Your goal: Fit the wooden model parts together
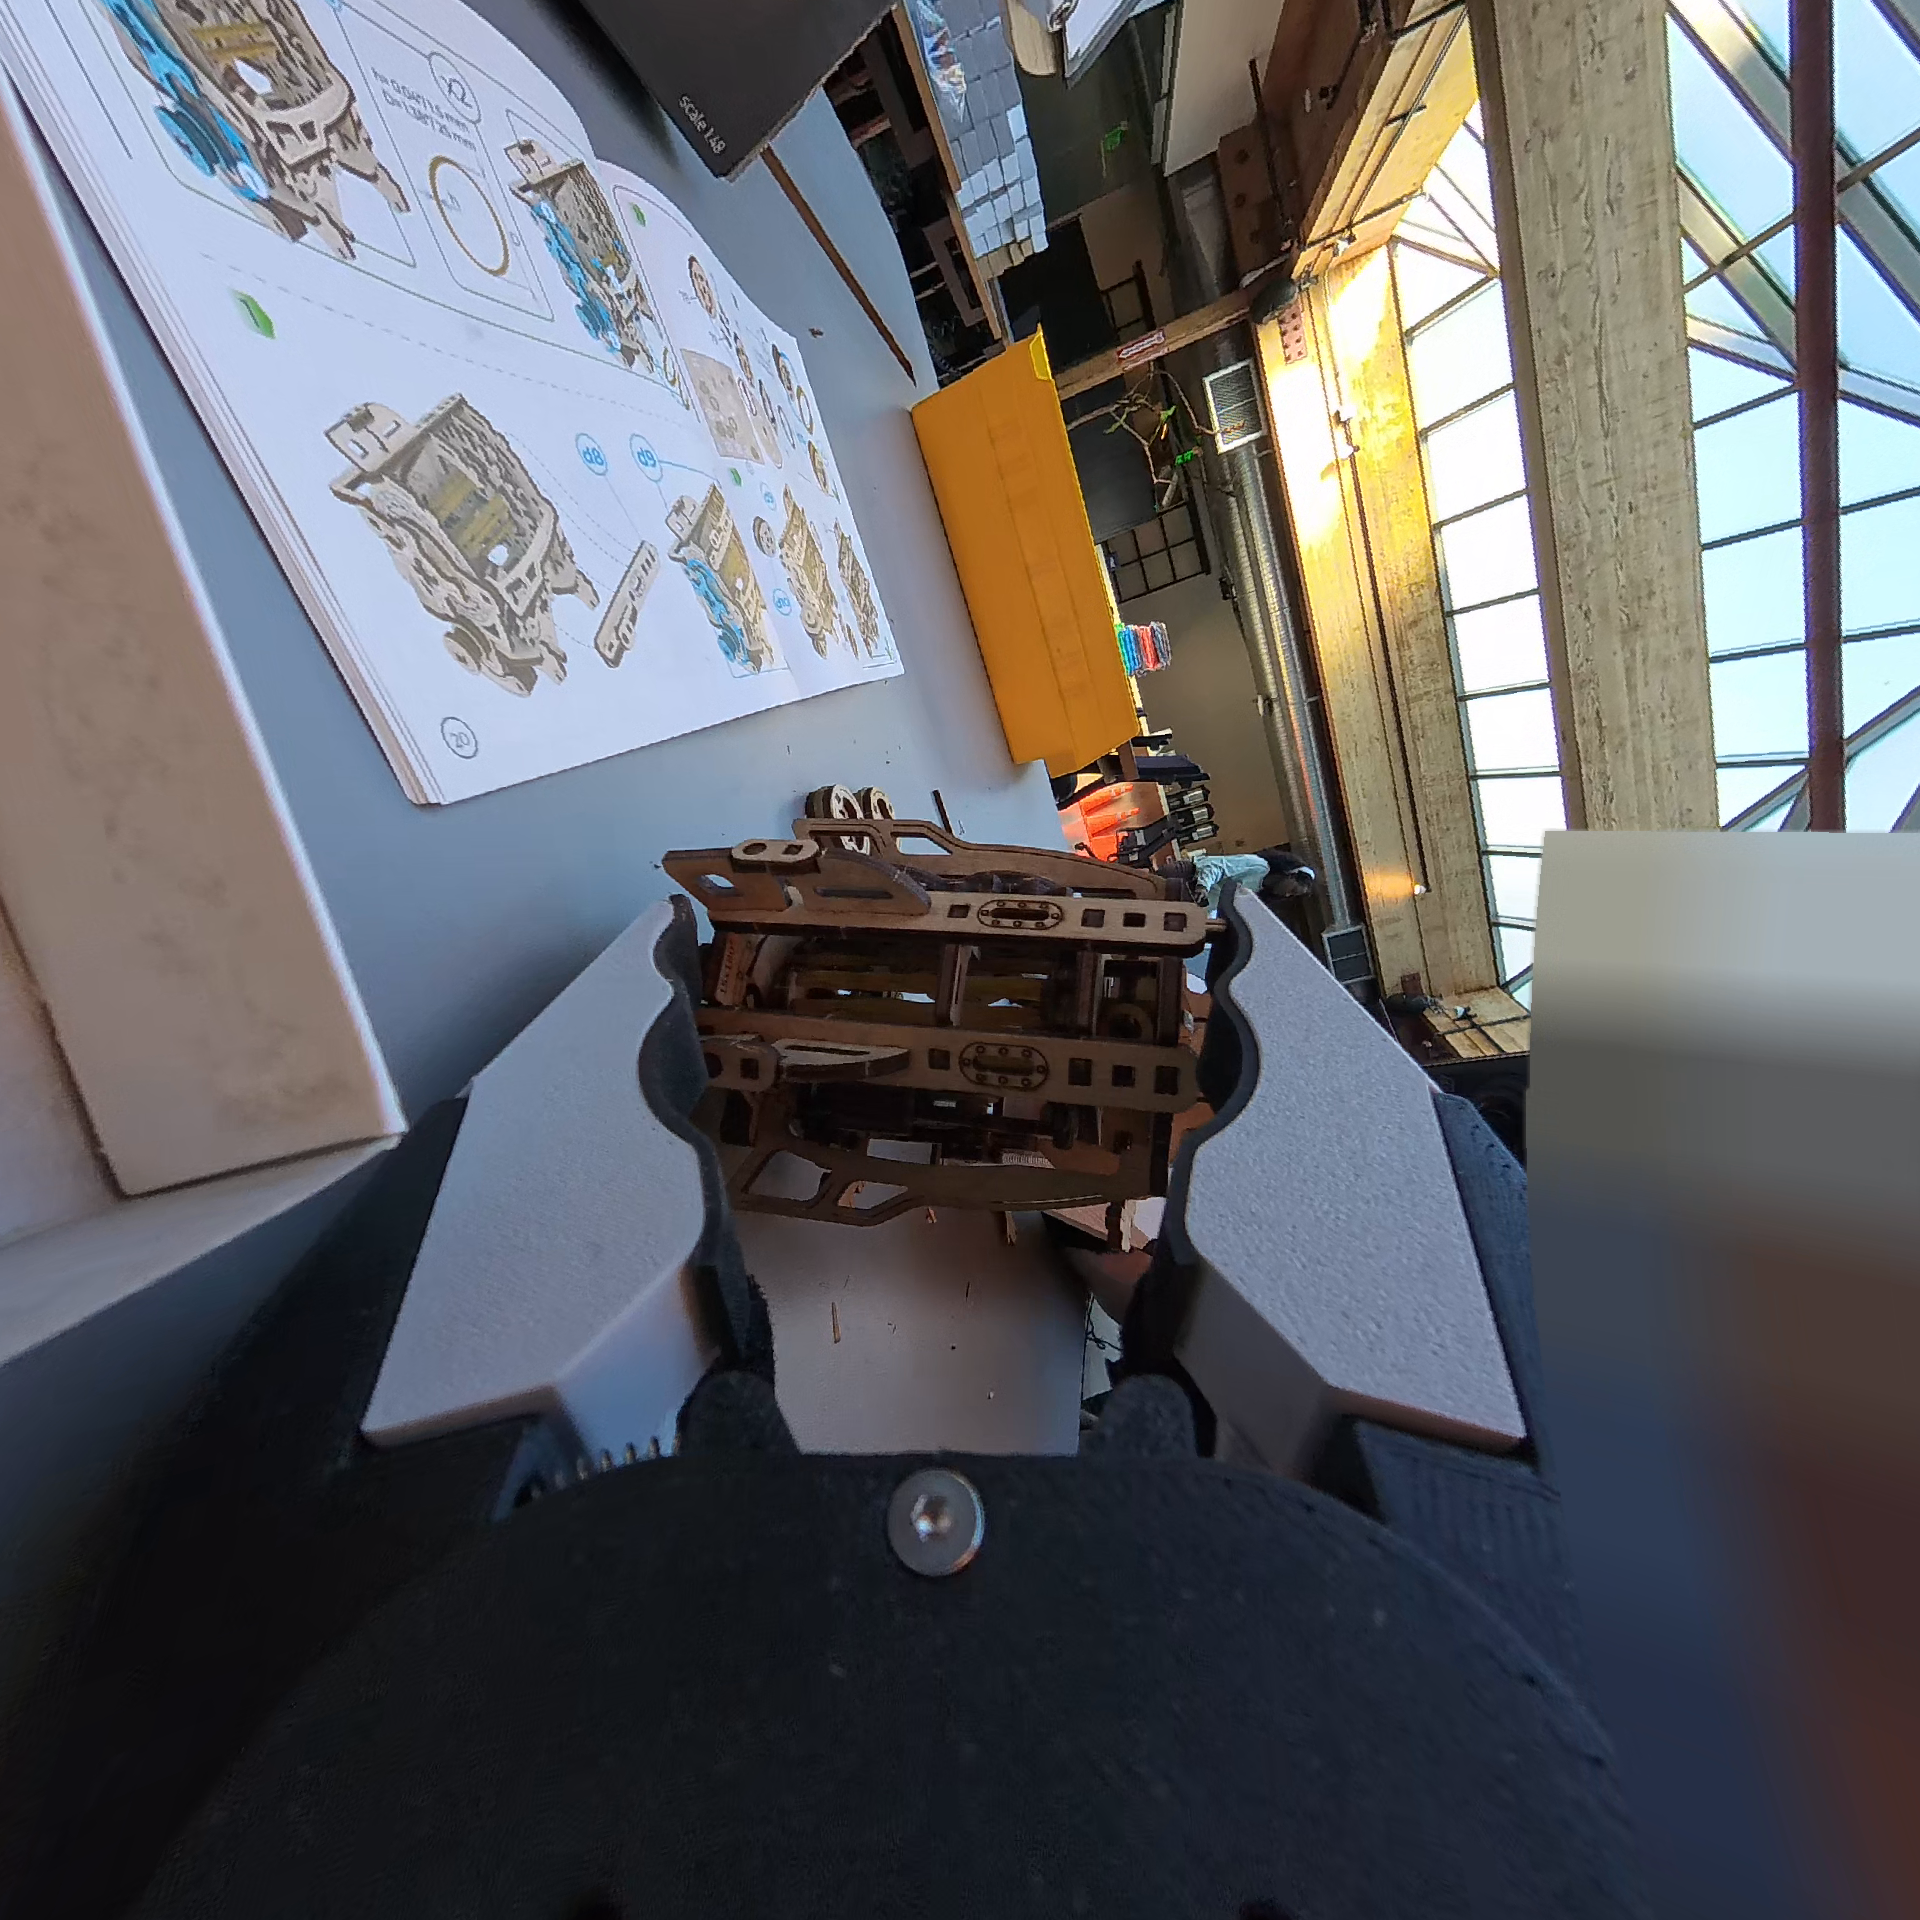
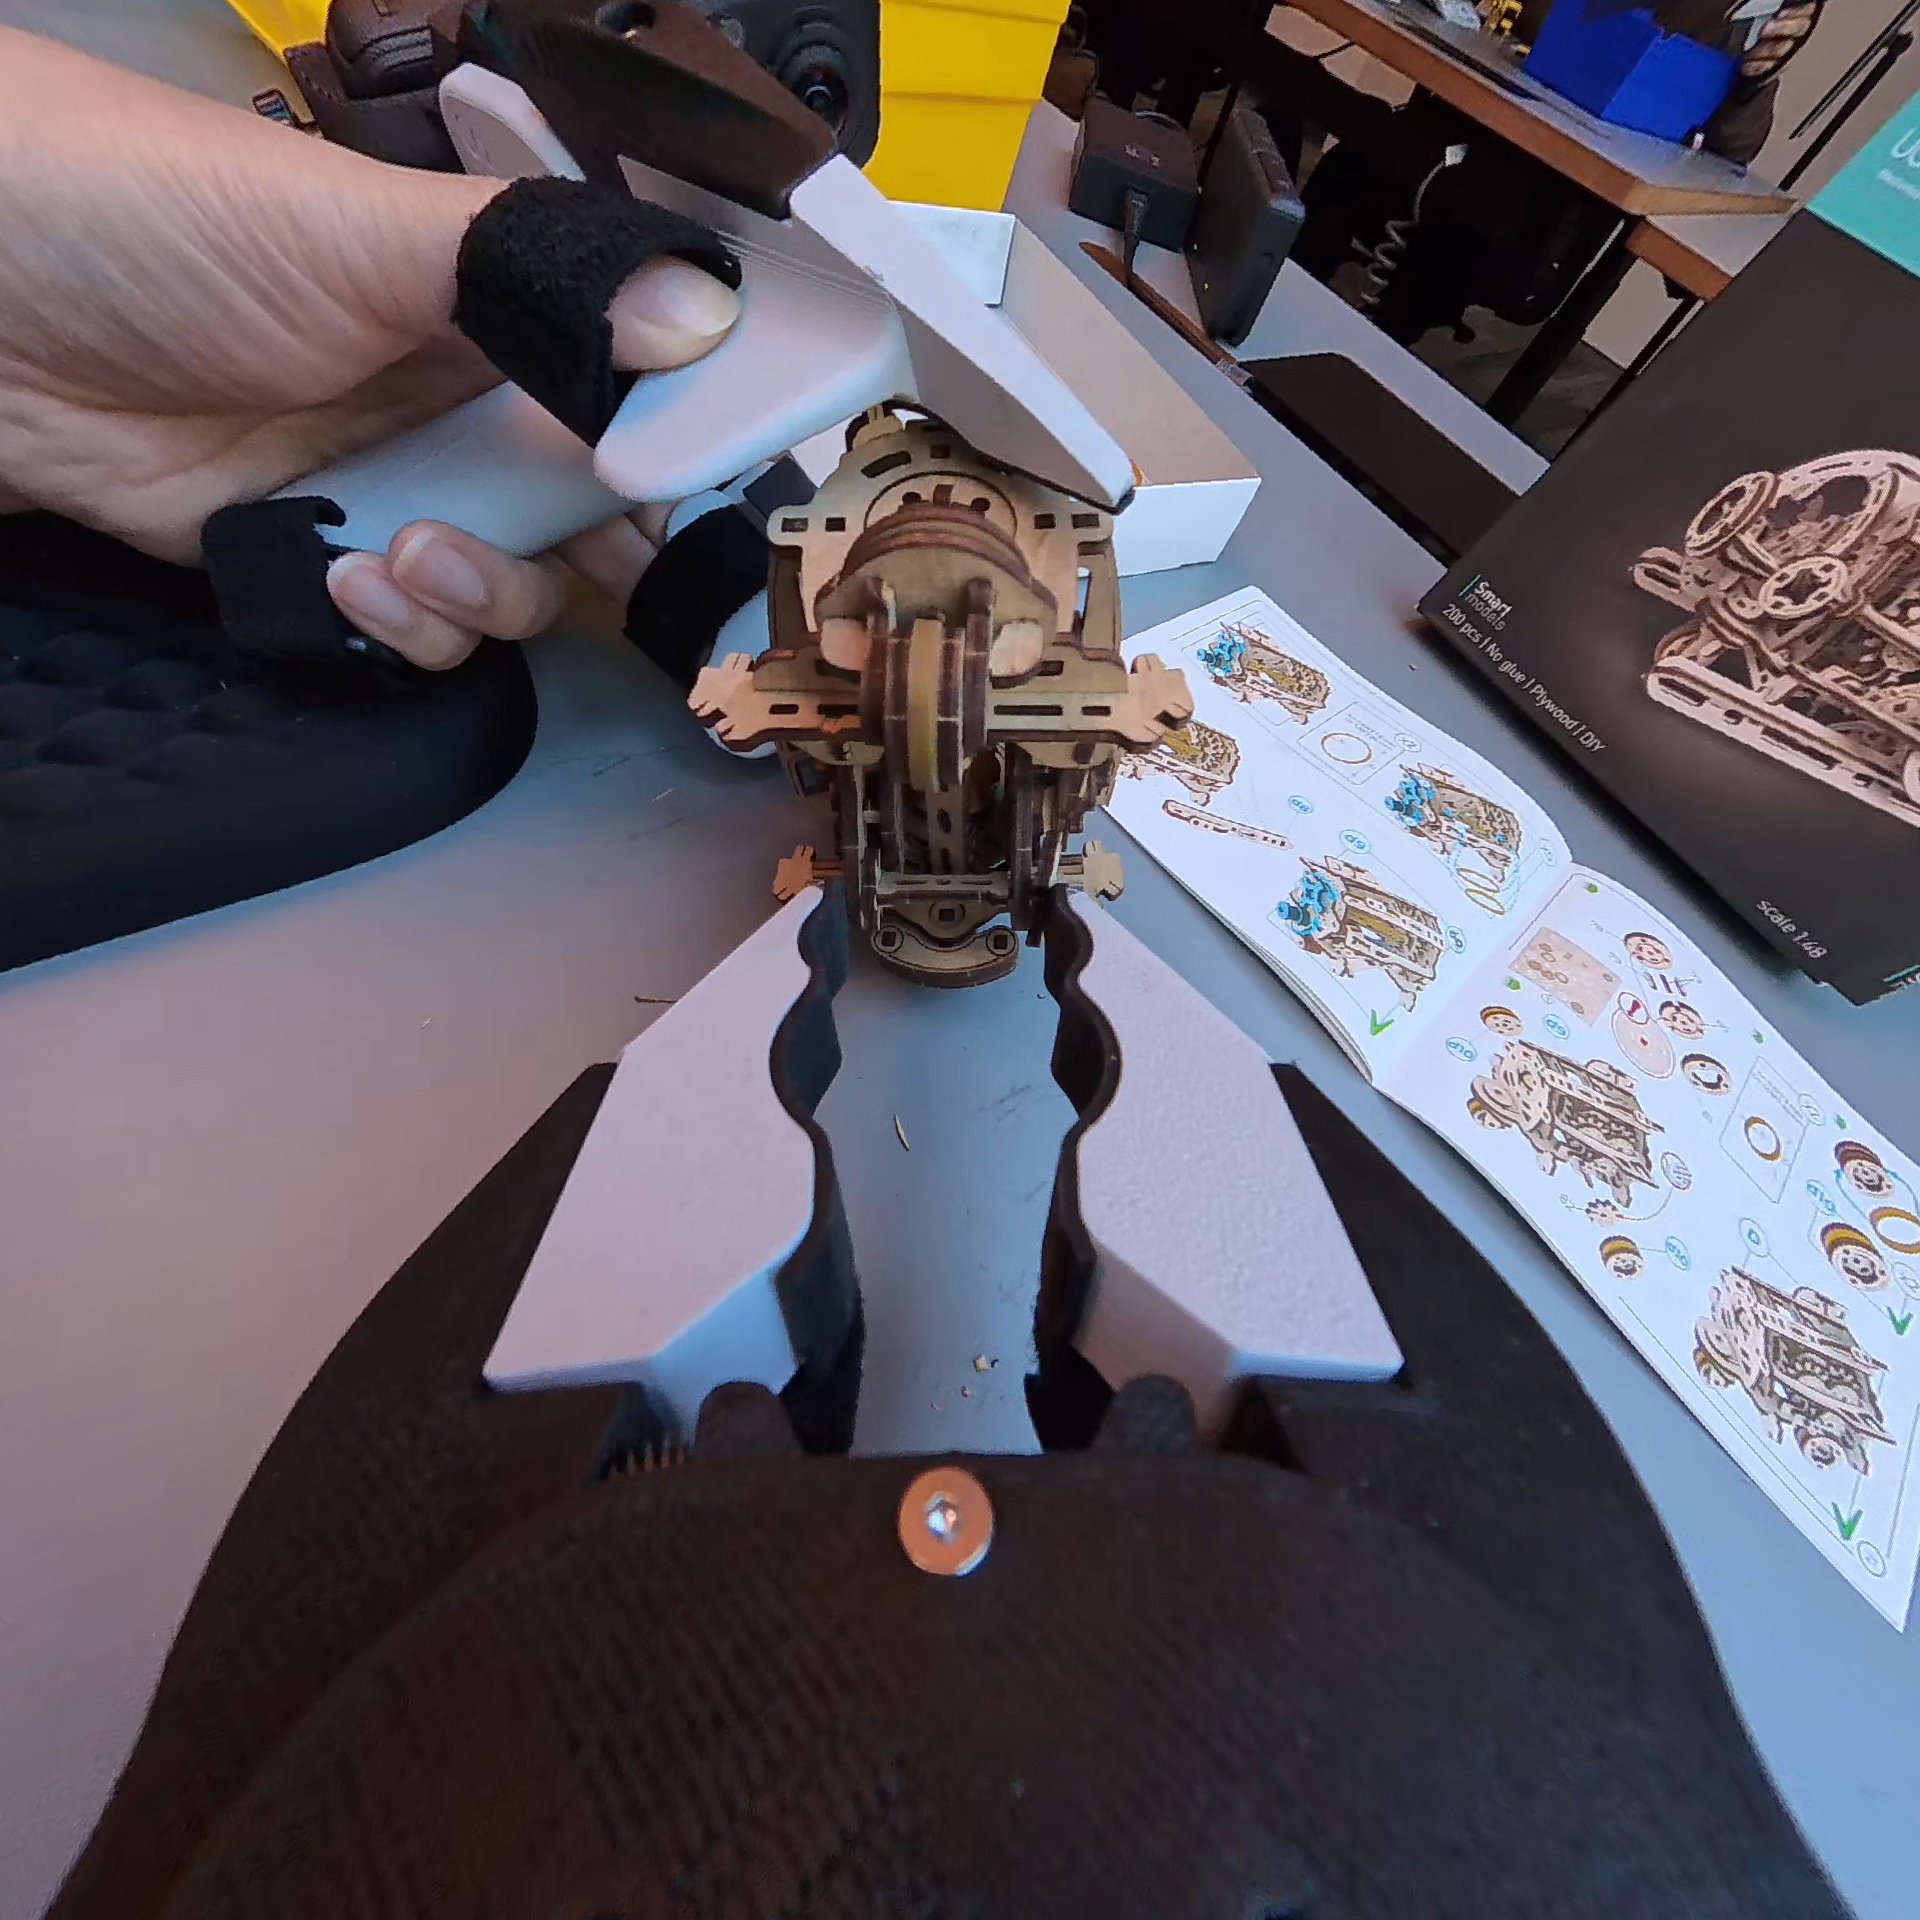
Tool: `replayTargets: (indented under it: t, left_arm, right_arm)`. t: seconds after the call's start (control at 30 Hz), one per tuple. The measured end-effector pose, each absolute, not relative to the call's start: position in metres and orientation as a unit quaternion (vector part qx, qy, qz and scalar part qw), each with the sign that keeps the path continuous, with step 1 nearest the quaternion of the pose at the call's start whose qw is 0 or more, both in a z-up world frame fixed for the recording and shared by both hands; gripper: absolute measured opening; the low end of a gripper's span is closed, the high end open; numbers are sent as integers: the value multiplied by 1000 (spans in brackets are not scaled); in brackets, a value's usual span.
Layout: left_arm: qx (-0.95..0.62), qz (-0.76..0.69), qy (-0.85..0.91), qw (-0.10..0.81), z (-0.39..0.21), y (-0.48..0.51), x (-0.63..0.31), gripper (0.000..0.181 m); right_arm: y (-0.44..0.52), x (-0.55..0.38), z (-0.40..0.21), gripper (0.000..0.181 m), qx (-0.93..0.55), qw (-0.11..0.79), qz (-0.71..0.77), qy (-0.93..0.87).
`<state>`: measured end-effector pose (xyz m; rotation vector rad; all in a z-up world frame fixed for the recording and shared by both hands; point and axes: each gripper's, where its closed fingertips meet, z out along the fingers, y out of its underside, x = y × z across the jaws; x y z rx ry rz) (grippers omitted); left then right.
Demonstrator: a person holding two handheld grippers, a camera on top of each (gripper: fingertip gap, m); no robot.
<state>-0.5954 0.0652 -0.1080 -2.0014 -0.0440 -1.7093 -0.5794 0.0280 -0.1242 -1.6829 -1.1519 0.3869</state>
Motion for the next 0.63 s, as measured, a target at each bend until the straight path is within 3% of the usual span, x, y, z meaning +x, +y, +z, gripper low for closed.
replayTargets:
  t: [0.33, 0.63]
  left_arm:
    - [-732, -643, -8, 227, -109, 61, -593, 97]
    - [-731, -656, 36, 185, -109, 45, -583, 97]
  right_arm:
    - [23, -577, -123, 39, -688, 509, 198, -478]
    - [3, -565, -120, 53, -675, 497, 266, -477]
